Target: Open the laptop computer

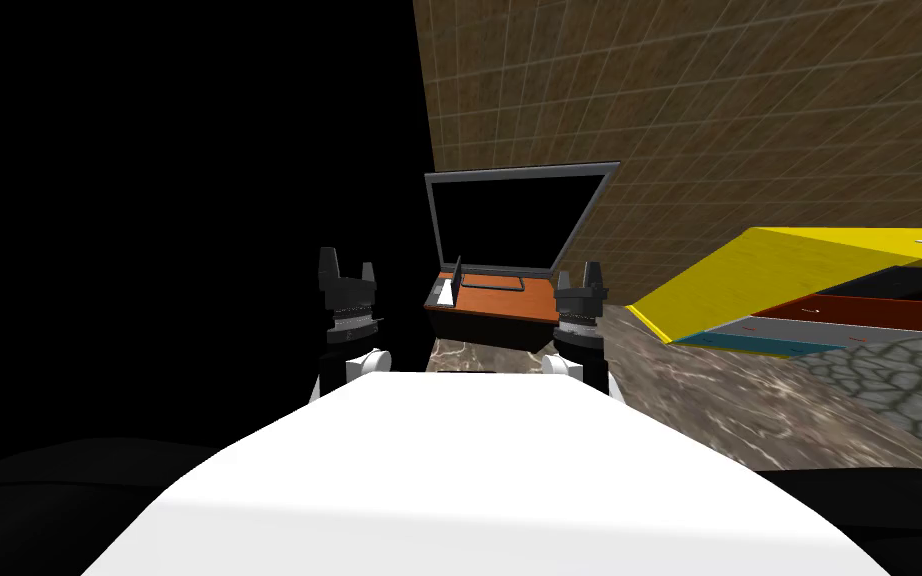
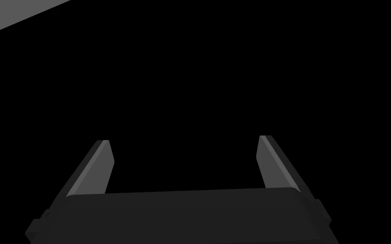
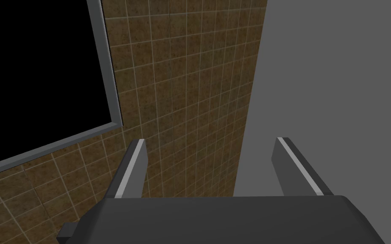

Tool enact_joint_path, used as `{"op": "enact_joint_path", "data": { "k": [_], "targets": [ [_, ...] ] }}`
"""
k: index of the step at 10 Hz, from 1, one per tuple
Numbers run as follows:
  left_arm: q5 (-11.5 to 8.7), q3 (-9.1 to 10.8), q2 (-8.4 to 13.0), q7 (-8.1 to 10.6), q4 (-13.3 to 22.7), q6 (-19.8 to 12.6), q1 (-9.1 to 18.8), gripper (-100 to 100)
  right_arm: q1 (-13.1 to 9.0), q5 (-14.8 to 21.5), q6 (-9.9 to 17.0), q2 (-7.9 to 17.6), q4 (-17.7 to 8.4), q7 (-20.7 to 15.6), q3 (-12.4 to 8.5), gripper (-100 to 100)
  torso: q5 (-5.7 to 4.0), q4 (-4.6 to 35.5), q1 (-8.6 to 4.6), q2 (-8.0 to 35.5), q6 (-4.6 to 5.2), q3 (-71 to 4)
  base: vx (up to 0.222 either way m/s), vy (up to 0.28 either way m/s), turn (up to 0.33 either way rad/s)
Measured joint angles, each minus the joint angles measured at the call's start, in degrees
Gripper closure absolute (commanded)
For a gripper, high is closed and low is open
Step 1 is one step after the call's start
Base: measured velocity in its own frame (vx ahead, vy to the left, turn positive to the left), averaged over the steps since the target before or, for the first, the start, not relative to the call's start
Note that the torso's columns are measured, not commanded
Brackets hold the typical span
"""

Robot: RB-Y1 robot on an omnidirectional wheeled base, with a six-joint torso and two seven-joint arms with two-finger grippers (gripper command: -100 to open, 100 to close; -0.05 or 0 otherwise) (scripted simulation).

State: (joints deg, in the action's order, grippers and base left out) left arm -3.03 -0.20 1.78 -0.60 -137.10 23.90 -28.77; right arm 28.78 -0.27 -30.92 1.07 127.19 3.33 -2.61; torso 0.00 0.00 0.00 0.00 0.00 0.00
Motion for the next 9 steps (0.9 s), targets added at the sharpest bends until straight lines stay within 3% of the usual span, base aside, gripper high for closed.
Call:
{"op": "enact_joint_path", "data": {
  "k": [2, 9],
  "targets": [
    [0.0, 0.0, 0.0, 0.0, 0.0, 0.0, 0.0, 0, 0.0, 0.0, 0.0, 0.0, 0.0, 0.0, 0.0, 0, 0.0, 6.0, 0.0, 6.0, 0.0, -12.0, 0.0, 0.0, 0.0],
    [0.0, 0.0, 0.0, 0.0, 0.0, 0.0, 0.0, 0, 0.0, 0.0, 0.0, 0.0, 0.0, 0.0, 0.0, 0, 0.0, 35.4, 0.0, 35.4, 0.0, -70.7, 0.0, 0.0, 0.0]
  ]
}}
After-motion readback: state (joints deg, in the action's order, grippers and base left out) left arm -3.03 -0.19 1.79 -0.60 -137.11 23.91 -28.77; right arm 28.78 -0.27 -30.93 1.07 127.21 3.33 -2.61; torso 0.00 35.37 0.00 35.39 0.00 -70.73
